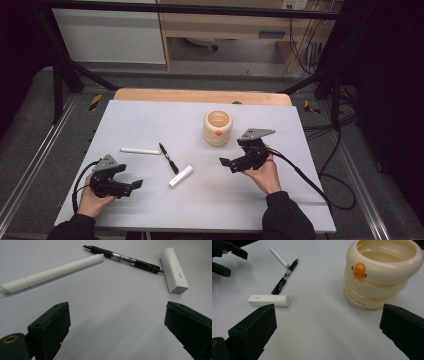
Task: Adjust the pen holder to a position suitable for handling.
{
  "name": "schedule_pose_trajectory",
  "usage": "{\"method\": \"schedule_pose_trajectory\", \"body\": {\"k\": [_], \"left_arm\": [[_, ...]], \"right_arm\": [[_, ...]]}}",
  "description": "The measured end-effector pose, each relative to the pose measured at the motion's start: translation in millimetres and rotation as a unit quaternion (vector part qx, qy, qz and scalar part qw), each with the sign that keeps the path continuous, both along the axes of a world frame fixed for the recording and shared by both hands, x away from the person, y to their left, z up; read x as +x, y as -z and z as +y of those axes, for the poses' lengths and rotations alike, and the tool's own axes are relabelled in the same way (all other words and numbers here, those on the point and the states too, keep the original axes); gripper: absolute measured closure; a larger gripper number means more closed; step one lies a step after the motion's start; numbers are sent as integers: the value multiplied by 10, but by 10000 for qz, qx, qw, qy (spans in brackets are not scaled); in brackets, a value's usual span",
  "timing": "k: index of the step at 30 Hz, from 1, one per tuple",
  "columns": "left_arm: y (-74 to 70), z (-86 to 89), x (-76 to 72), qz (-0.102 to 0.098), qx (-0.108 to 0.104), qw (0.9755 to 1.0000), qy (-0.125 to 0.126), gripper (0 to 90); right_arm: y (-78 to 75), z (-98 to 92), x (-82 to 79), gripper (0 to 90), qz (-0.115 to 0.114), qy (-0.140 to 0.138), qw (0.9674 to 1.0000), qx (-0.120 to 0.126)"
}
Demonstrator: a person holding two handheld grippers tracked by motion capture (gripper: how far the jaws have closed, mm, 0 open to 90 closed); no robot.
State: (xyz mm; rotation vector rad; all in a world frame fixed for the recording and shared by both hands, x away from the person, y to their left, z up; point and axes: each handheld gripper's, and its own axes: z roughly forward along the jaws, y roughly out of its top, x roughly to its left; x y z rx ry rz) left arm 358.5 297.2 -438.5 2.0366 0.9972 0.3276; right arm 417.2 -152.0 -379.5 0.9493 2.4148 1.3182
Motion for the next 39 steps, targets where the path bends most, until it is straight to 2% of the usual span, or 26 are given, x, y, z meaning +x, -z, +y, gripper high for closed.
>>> {"method": "schedule_pose_trajectory", "body": {"k": [13,32,39], "left_arm": [[0,3,1,5,-6,10000,-8,65],[-2,8,2,6,-4,10000,-12,67],[-2,10,3,8,-1,10000,-10,67]], "right_arm": [[-104,140,172,18,-57,-27,10000,-71],[-245,388,505,47,-149,98,9998,-120],[-251,488,635,90,-215,97,9994,-260]]}}
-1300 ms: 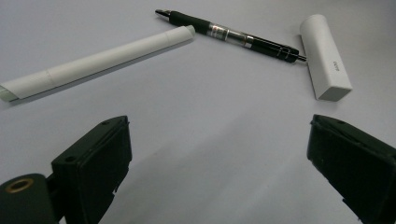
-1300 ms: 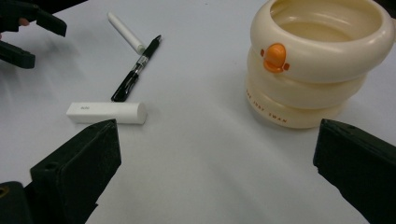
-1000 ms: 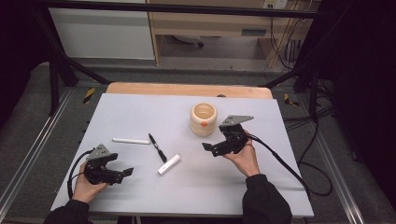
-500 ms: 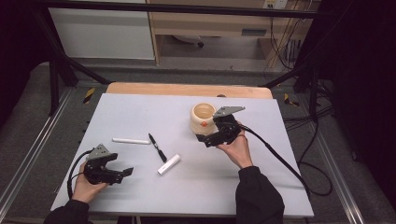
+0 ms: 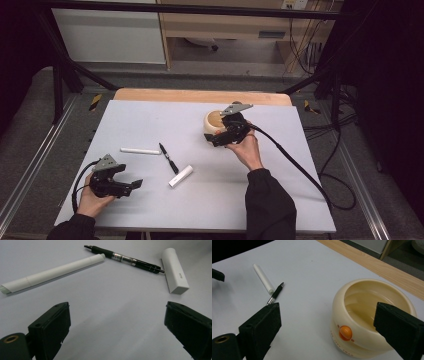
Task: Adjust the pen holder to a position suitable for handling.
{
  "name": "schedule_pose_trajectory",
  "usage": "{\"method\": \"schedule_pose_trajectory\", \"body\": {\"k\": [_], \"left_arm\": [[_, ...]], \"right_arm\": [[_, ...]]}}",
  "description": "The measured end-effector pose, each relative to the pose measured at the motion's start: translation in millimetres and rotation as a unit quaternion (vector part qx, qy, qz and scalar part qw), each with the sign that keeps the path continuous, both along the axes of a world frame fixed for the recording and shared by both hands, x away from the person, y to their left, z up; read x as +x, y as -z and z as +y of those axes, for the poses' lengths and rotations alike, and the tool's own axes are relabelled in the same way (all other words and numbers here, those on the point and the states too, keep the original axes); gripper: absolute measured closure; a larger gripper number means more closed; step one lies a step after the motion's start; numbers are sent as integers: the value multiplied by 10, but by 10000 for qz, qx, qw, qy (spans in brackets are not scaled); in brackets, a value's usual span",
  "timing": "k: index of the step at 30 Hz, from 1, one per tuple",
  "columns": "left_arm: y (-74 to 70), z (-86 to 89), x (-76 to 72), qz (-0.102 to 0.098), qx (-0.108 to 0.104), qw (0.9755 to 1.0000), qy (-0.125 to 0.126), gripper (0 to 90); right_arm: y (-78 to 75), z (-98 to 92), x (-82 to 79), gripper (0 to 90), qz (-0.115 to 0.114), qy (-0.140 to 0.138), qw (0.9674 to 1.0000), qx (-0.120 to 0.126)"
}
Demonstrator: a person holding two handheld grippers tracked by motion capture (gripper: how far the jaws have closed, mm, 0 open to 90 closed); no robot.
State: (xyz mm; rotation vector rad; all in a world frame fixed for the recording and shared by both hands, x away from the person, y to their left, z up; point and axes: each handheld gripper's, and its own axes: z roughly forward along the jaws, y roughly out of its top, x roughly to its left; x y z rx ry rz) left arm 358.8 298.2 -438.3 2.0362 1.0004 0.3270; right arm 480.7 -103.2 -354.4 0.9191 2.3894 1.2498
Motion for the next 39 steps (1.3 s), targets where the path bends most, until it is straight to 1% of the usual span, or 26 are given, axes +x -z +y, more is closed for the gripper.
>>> {"method": "schedule_pose_trajectory", "body": {"k": [4,5,7,8,11,14,15,17,19,21,22,31,39], "left_arm": [[0,1,1,-1,-3,10000,2,67],[0,1,1,1,-2,10000,4,67],[1,0,1,4,3,10000,4,68],[1,0,1,3,5,10000,5,68],[0,1,1,2,-1,10000,4,68],[1,2,2,0,5,10000,2,68],[1,2,2,3,4,10000,3,68],[2,2,3,6,5,10000,5,68],[2,1,3,7,9,10000,8,69],[2,0,2,5,9,10000,8,69],[2,0,2,3,8,10000,9,69],[2,0,3,4,11,10000,8,70],[3,-3,3,-1,0,10000,2,71]], "right_arm": [[17,29,78,138,11,9,10000,-34],[26,40,109,161,20,27,10000,-29],[34,46,126,176,34,15,10000,-5],[56,59,163,204,52,6,10000,-20],[82,76,194,234,19,7,10000,-76],[111,96,238,286,10,-14,9999,-150],[127,102,264,331,45,-45,9998,-166],[133,104,276,344,47,-51,9998,-195],[151,108,297,378,54,-59,9998,-199],[175,109,322,429,88,-72,9996,-243],[175,109,322,429,88,-72,9996,-243],[214,131,349,574,113,-218,9991,-341],[226,122,371,648,97,-267,9983,-509]]}}
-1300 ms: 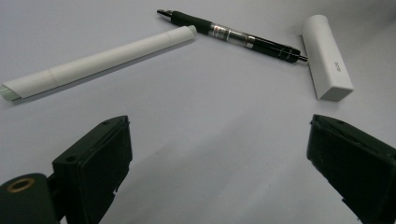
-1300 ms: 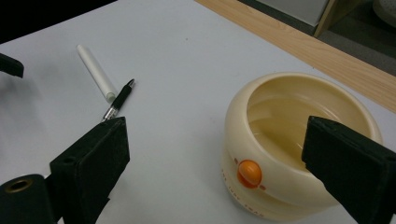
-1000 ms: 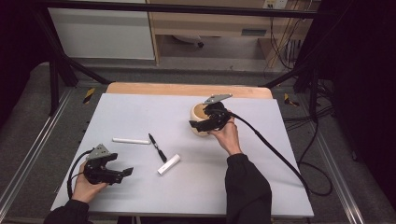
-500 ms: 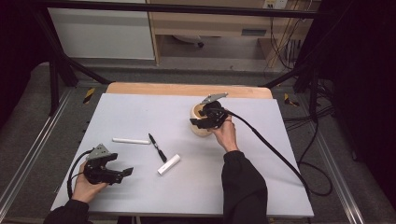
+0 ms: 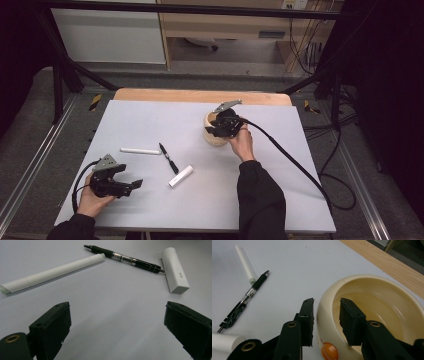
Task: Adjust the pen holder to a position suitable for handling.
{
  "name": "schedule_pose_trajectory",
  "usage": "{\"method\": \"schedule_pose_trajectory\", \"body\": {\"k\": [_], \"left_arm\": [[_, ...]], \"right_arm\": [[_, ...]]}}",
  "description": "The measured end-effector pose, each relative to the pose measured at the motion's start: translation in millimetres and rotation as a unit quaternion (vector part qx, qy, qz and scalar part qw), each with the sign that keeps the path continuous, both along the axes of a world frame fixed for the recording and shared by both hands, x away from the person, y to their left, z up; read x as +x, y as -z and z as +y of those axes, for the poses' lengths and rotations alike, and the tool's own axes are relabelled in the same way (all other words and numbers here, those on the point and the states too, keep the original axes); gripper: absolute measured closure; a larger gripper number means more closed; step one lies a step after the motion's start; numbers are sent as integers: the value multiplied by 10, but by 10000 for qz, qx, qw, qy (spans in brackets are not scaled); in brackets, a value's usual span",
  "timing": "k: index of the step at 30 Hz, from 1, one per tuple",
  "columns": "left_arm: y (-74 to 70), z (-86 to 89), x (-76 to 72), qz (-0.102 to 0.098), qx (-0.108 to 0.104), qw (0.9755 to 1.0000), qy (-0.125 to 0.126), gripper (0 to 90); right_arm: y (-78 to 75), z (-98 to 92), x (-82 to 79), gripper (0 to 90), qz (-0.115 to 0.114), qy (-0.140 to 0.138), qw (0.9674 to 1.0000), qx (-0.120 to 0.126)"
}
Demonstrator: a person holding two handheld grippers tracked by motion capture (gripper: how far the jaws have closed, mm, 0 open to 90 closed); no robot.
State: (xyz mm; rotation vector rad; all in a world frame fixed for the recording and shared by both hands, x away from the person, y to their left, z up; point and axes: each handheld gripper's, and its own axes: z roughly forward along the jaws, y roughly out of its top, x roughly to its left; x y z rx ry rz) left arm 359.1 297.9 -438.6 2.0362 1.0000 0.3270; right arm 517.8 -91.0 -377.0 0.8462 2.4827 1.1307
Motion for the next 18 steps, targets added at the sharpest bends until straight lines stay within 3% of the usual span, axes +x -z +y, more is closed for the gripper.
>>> {"method": "schedule_pose_trajectory", "body": {"k": [18], "left_arm": [[-2,3,0,-5,21,10000,6,73]], "right_arm": [[12,14,11,726,28,-106,9999,-58]]}}
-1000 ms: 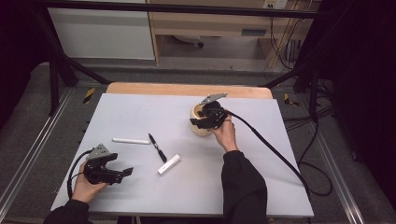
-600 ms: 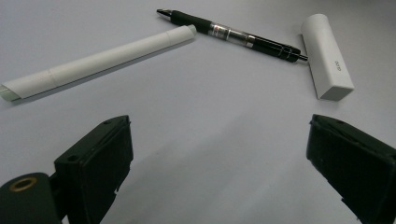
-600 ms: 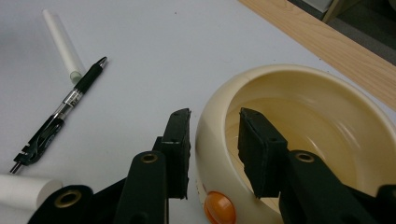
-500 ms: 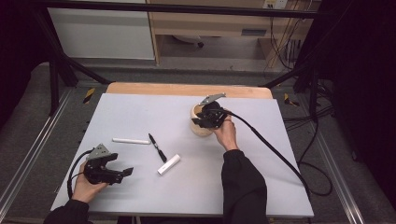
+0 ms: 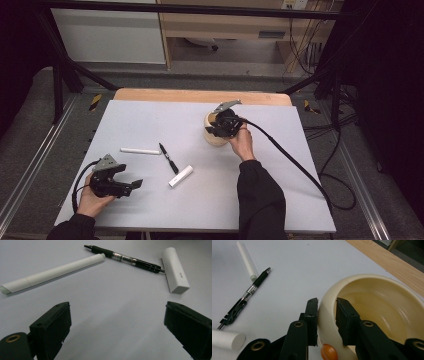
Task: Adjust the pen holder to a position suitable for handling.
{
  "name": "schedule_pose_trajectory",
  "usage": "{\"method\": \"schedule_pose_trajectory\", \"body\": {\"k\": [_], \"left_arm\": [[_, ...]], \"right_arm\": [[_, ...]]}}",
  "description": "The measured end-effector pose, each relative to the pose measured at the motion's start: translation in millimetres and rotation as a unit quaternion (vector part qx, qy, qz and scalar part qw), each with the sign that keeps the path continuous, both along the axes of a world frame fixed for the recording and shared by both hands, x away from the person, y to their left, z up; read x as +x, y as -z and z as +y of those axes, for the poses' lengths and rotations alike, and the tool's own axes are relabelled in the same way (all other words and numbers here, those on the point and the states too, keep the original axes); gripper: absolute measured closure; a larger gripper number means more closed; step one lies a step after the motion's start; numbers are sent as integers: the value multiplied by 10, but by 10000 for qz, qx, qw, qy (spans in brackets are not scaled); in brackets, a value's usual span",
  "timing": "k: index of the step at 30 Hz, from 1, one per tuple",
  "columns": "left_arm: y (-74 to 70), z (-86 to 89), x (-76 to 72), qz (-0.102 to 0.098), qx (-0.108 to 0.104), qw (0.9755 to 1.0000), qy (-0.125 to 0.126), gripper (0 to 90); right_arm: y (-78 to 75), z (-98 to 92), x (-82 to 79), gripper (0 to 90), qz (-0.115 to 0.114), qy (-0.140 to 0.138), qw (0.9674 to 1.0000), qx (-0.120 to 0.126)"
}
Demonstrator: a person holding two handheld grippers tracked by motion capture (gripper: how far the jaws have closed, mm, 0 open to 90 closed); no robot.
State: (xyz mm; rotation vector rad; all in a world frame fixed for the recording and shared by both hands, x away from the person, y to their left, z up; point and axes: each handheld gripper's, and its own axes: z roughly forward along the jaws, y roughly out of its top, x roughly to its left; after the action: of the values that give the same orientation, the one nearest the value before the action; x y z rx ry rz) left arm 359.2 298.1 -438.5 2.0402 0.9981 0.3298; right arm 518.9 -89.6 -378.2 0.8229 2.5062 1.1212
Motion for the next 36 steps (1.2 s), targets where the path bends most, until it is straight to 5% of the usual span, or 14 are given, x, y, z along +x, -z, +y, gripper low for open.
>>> {"method": "schedule_pose_trajectory", "body": {"k": [23,36], "left_arm": [[-5,0,-1,-10,5,10000,3,74],[-4,-4,-3,-10,12,10000,3,74]], "right_arm": [[-116,-29,-93,752,-14,-83,9999,-112],[-246,5,-345,756,16,-268,9995,-168]]}}
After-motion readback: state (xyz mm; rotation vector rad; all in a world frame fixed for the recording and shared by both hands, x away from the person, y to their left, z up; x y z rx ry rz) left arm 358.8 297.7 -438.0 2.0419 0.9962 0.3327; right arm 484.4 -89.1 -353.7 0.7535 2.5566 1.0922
